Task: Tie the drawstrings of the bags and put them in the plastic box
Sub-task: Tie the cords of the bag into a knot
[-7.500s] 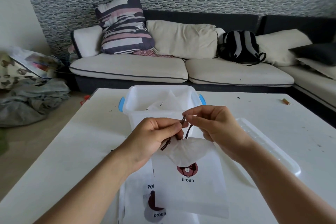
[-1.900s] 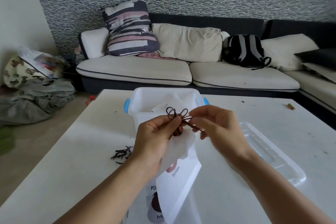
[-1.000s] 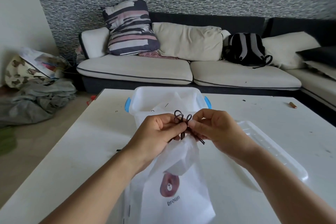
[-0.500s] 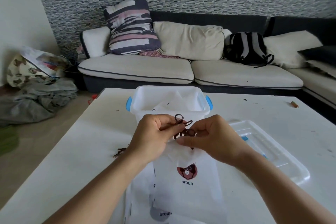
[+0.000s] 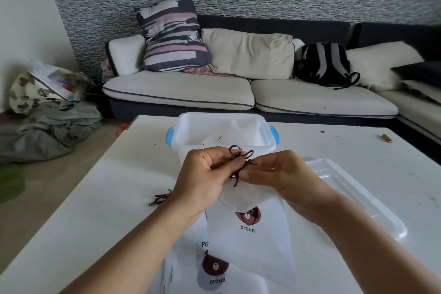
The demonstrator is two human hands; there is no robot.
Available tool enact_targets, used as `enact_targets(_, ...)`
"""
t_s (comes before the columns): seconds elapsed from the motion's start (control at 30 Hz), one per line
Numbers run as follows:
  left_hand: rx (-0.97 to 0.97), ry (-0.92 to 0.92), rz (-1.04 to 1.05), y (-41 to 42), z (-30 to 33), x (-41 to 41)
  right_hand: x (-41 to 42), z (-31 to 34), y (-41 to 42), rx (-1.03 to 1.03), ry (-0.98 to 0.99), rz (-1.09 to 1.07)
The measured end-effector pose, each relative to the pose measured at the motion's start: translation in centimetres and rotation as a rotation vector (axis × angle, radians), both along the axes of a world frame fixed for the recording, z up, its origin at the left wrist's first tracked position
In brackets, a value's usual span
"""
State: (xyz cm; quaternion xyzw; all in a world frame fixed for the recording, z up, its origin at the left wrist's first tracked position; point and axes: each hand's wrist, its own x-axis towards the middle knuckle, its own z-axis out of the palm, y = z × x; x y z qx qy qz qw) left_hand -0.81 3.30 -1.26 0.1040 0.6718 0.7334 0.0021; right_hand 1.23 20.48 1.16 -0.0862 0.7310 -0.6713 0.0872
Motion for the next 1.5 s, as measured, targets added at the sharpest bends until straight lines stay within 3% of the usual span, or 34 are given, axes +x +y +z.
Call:
enact_targets(0.6, 0.023, 0.046, -0.1, 0.1, 0.4, 0.2, 0.1, -0.2, -1.0, -0.122, -0.034, -0.17)
enact_targets(0.8, -0.055, 0.057, -0.103, -0.1, 0.4, 0.0, 0.4, -0.4, -1.7, 0.038, 0.026, -0.211)
enact_targets(1.1, -0.075, 0.084, -0.048, -0.7, 0.5, -0.2, 0.4, -0.3, -2.1, 0.06, 0.078, -0.268)
enact_targets(1.37, -0.222, 0.175, -0.034, -0.3, 0.2, 0.1, 0.5, -0.8, -2.8, 0.376, 0.248, -0.366)
enact_targets(1.5, -0.203, 0.15, -0.028, 0.0, 0.0, 0.2, 0.4, -1.1, -2.9, 0.308, 0.072, -0.317)
